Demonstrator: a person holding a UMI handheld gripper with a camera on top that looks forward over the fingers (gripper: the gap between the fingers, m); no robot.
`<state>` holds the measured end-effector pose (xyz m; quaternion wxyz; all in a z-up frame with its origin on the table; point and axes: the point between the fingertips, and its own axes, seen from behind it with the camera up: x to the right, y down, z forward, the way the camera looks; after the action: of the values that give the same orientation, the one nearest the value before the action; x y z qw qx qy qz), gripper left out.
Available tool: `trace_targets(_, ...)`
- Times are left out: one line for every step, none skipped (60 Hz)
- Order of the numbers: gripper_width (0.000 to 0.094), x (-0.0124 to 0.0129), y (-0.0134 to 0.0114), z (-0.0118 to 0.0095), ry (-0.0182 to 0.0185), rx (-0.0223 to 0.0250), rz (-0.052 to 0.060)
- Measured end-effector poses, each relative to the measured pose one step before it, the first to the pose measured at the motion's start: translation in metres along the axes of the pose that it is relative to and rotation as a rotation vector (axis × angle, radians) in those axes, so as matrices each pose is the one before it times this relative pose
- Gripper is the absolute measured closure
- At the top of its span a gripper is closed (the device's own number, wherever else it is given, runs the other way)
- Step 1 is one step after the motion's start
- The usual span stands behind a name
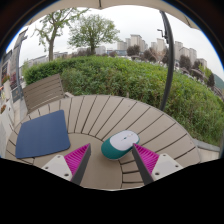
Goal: Arrange mouse
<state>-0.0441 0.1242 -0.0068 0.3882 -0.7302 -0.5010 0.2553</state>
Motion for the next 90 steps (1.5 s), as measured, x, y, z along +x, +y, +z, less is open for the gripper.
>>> trace_targets(0.0080, 0.00033, -0.00204, 0.00273, -0.00162, 0.00077, -0.0019)
trace_targets(0.0079, -0.00030, -0.00207, 0.00268, -0.00365, 0.00079, -0.0015)
trace_targets(0.0080, -0.00004, -0.00196, 0.00262, -0.00353, 0.00010, 0.0001)
trace_targets(0.0080, -0.00038, -0.00203, 0.00254, -0.00351, 0.00028, 0.0011)
trace_targets(0.0080, -0.00042, -0.00231, 0.00240, -0.00414, 0.00173, 0.0013)
trace_targets(0.0080, 0.00030, -0.00333, 0.00309, -0.00406, 0.00058, 0.0012)
trace_targets(0.0080, -0.00030, -0.00187, 0.00244, -0.00387, 0.00053, 0.0000)
trace_targets(0.0079, -0.00064, -0.00158, 0.00233, -0.00410, -0.00115, 0.0000)
trace_targets(0.0080, -0.00035, -0.00131, 0.00251, -0.00306, -0.00180, -0.0002)
trace_targets(0.0079, -0.00009, -0.00149, 0.00253, -0.00241, -0.00143, -0.0007)
trace_targets(0.0080, -0.00032, -0.00147, 0.00221, -0.00276, -0.00078, -0.0011)
trace_targets(0.0079, -0.00061, -0.00160, 0.00232, -0.00342, 0.00017, -0.0009)
trace_targets(0.0080, -0.00001, -0.00159, 0.00206, -0.00489, -0.00019, 0.0002)
trace_targets(0.0079, -0.00042, -0.00109, 0.00410, -0.00494, -0.00169, -0.0002)
trace_targets(0.0079, -0.00106, -0.00061, 0.00201, -0.00678, -0.00233, -0.0018)
trace_targets(0.0080, -0.00093, -0.00114, 0.00180, -0.00672, -0.00071, -0.0023)
trace_targets(0.0079, -0.00105, -0.00123, 0.00162, -0.00642, 0.00019, -0.0015)
trace_targets(0.0080, -0.00094, -0.00123, 0.00148, -0.00577, 0.00063, -0.0002)
trace_targets(0.0080, -0.00104, -0.00082, 0.00107, -0.00560, -0.00036, 0.0006)
trace_targets(0.0080, -0.00154, -0.00064, 0.00063, -0.00481, -0.00109, 0.0010)
trace_targets(0.0083, -0.00074, -0.00023, 0.00190, -0.00494, -0.00051, 0.0002)
trace_targets(0.0080, -0.00068, -0.00044, 0.00057, -0.00503, -0.00010, -0.0002)
trace_targets(0.0079, -0.00046, -0.00040, 0.00086, -0.00423, -0.00037, -0.0005)
trace_targets(0.0079, -0.00028, -0.00021, 0.00090, -0.00254, -0.00071, -0.0013)
trace_targets(0.0080, -0.00029, 0.00007, 0.00080, -0.00208, -0.00061, -0.0016)
trace_targets(0.0080, -0.00128, -0.00034, 0.00006, -0.00208, -0.00059, -0.0015)
trace_targets(0.0079, -0.00046, 0.00028, 0.00162, -0.00299, 0.00022, -0.0029)
trace_targets(0.0079, -0.00085, -0.00020, 0.00082, -0.00460, 0.00127, -0.0037)
trace_targets(0.0083, -0.00119, 0.00028, 0.00094, -0.00545, 0.00099, -0.0049)
trace_targets(0.0084, -0.00105, 0.00048, 0.00063, -0.00449, -0.00002, -0.0056)
trace_targets(0.0085, -0.00064, 0.00073, 0.00071, -0.00256, -0.00194, -0.0046)
trace_targets(0.0085, -0.00027, 0.00095, 0.00060, -0.00117, -0.00297, -0.0032)
trace_targets(0.0085, 0.00003, 0.00054, 0.00025, -0.00091, -0.00310, -0.0020)
trace_targets(0.0086, -0.00208, 0.00064, -0.00326, 0.00047, -0.00252, -0.0022)
trace_targets(0.0089, 0.00007, 0.00073, 0.00066, -0.00063, -0.00269, -0.0021)
trace_targets(0.0095, 0.00020, 0.00096, 0.00042, 0.00010, -0.00303, -0.0015)
trace_targets(0.0107, 0.00062, -0.00061, 0.00008, 0.00219, 0.00362, -0.0042)
trace_targets(0.0126, 0.00110, -0.00043, 0.00010, 0.00424, 0.00344, -0.0072)
trace_targets(0.0147, 0.00135, 0.00098, 0.00024, 0.00626, -0.00360, -0.0046)
trace_targets(0.0172, 0.00110, 0.00018, 0.00083, 0.00558, 0.00004, -0.0030)
trace_targets(0.0211, -0.00320, 0.00089, -0.00528, 0.00519, -0.00018, -0.0018)
trace_targets(0.0308, -0.00065, 0.00031, 0.00047, -0.00267, -0.00246, -0.0005)
trace_targets(0.0432, 0.00000, 0.00091, 0.00001, -0.00340, -0.00504, 0.0020)
trace_targets(0.0478, 0.00048, -0.00290, 0.00009, -0.00363, 0.00514, -0.0107)
trace_targets(0.0482, 0.00362, -0.00103, 0.00203, 0.01112, -0.00659, -0.0056)
trace_targets(0.0496, 0.00331, -0.00004, 0.00120, 0.01302, -0.00796, -0.0099)
trace_targets(0.0506, -0.00021, -0.00142, 0.00106, 0.00527, -0.00240, -0.0070)
trace_targets(0.0508, 0.01083, -0.00595, 0.01546, -0.00844, -0.00483, -0.0121)
trace_targets(0.0508, -0.01537, 0.00392, -0.01794, -0.00159, -0.00518, -0.0023)
trace_targets(0.0508, -0.00359, -0.00179, -0.00284, -0.00493, -0.00356, 0.0058)
trace_targets(0.0507, -0.00180, -0.00365, -0.00203, -0.00242, -0.00078, 0.0124)
trace_targets(0.0507, -0.00170, -0.00510, -0.00217, -0.00048, 0.00250, 0.0143)
trace_targets(0.0507, -0.00197, -0.00585, -0.00293, -0.00113, 0.00407, 0.0105)
trace_targets(0.0508, 0.00496, -0.00933, 0.01052, -0.00563, 0.00159, 0.0029)
trace_targets(0.0507, -0.00575, -0.00453, -0.00904, -0.00165, 0.00540, -0.0009)
trace_targets(0.0507, -0.00433, -0.00705, -0.00521, -0.00296, 0.00590, -0.0003)
trace_targets(0.0508, -0.00529, -0.00808, -0.00499, -0.00427, 0.00837, 0.0015)
trace_targets(0.0507, -0.00592, -0.00860, -0.00510, -0.00720, 0.00998, 0.0034)
trace_targets(0.0508, -0.00682, -0.00850, -0.00461, -0.00932, 0.00907, 0.0036)
trace_targets(0.0508, -0.00495, -0.00875, 0.00260, -0.01205, 0.00478, 0.0024)
trace_targets(0.0509, -0.00624, -0.00607, -0.00309, -0.01045, 0.00316, 0.0009)
trace_targets(0.0509, -0.00837, -0.00560, -0.00409, -0.01070, 0.00214, 0.0009)
trace_targets(0.0508, -0.00910, -0.00575, -0.00361, -0.01157, 0.00292, 0.0016)
trace_targets(0.0508, -0.00950, -0.00587, -0.00313, -0.01267, 0.00493, 0.0027)
trace_targets(0.0508, -0.00994, -0.00596, -0.00231, -0.01362, 0.00607, 0.0034)
trace_targets(0.0508, -0.01027, -0.00508, -0.00182, -0.01391, 0.00623, 0.0016)
trace_targets(0.0509, -0.01185, -0.00733, 0.00117, -0.01220, 0.00449, 0.0001)
trace_targets(0.0509, -0.00623, -0.00252, 0.00214, -0.01015, 0.00410, -0.0033)
trace_targets(0.0509, -0.00887, -0.00246, -0.00014, -0.00852, 0.00477, -0.0023)
trace_targets(0.0509, -0.00892, -0.00168, 0.00066, -0.00836, 0.00446, -0.0020)
trace_targets(0.0509, -0.00924, -0.00044, 0.00174, -0.00911, 0.00334, -0.0025)
trace_targets(0.0510, -0.00954, 0.00057, 0.00221, -0.00929, 0.00175, -0.0027)
trace_targets(0.0510, -0.01292, 0.00126, 0.00050, -0.00688, -0.00114, -0.0022)
trace_targets(0.0509, -0.00663, 0.00313, 0.00635, -0.00589, -0.00618, -0.0014)
trace_targets(0.0509, -0.00787, 0.00463, 0.00404, -0.00427, -0.00833, -0.0008)
trace_targets(0.0508, -0.00725, 0.00553, 0.00477, -0.00353, -0.00927, 0.0004)
trace_targets(0.0509, -0.00710, 0.00599, 0.00488, -0.00343, -0.00787, 0.0013)
trace_targets(0.0509, -0.00708, 0.00607, 0.00485, -0.00478, -0.00591, 0.0011)
trace_targets(0.0508, -0.00678, 0.00578, 0.00503, -0.00503, -0.00387, -0.0006)
trace_targets(0.0509, -0.00921, 0.00923, 0.00019, -0.00290, -0.00250, -0.0048)
trace_targets(0.0508, -0.00295, 0.00447, 0.00770, 0.00107, -0.00729, -0.0079)
trace_targets(0.0509, -0.00195, 0.00684, 0.00676, 0.00535, -0.01194, -0.0124)
trace_targets(0.0509, -0.00234, 0.00826, 0.00583, 0.00776, -0.01329, -0.0125)
trace_targets(0.0509, -0.00261, 0.00796, 0.00549, 0.00593, -0.01240, -0.0092)
trace_targets(0.0508, -0.00366, 0.00714, 0.00502, 0.00176, -0.01133, -0.0052)
trace_targets(0.0510, -0.00382, 0.00772, 0.00442, -0.00132, -0.01233, -0.0053)
trace_targets(0.0509, -0.00560, 0.01262, -0.00239, -0.00045, -0.01214, -0.0072)
trace_targets(0.0507, -0.00230, 0.00625, 0.00265, 0.00275, -0.01253, -0.0057)
trace_targets(0.0497, -0.00105, 0.00338, 0.00334, 0.00479, -0.00820, -0.0023)
trace_targets(0.0486, -0.00108, 0.00318, 0.00193, 0.00343, -0.00338, -0.0009)
